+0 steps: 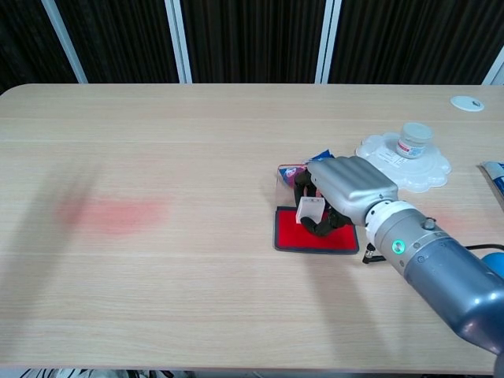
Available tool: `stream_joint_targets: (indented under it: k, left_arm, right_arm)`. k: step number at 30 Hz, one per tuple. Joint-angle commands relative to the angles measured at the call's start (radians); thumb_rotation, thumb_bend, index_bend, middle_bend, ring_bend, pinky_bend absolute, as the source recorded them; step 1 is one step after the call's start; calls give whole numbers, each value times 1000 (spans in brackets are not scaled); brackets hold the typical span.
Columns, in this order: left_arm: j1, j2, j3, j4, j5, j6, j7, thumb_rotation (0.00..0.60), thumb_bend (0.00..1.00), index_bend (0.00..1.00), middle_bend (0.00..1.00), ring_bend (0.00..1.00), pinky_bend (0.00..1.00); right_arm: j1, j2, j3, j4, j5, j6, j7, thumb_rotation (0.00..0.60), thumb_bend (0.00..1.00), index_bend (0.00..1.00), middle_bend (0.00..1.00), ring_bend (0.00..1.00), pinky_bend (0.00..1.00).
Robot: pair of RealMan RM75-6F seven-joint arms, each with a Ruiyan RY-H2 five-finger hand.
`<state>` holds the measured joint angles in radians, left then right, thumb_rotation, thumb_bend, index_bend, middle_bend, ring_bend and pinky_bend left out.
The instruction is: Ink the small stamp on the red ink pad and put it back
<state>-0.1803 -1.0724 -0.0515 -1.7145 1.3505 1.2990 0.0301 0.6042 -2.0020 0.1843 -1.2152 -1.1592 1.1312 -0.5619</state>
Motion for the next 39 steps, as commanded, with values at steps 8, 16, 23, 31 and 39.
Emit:
stream_joint_targets:
  k: [8, 16, 23, 31, 39]
  left_arm:
    - [0, 0, 1, -1, 0, 0, 1, 600, 0, 0, 0, 0, 0]
    - [0, 1, 1, -1, 0, 0, -1, 600, 1, 0, 0, 0, 0]
    - [1, 0, 2, -1, 5, 4, -2, 600, 1, 0, 0, 0, 0]
    - [2, -1, 3, 0, 6, 6, -2, 600, 1, 0, 0, 0, 0]
    - [1, 0, 2, -1, 2, 2, -4, 600, 1, 0, 0, 0, 0]
  right_arm:
    - [-9, -12, -13, 13, -5, -7, 6, 600, 562, 761, 626, 508, 510]
    - [-6, -2, 6, -9, -15, 6, 1, 600, 564, 761, 626, 507, 510]
    - [-8, 23, 15, -60, -23, 27, -21, 600, 564, 761, 625, 508, 510]
    - [-14, 27, 12, -59, -16, 29, -27, 600, 564, 761, 626, 507, 510]
    - [-10, 4, 13, -7, -12, 18, -13, 600, 565, 761, 626, 507, 510]
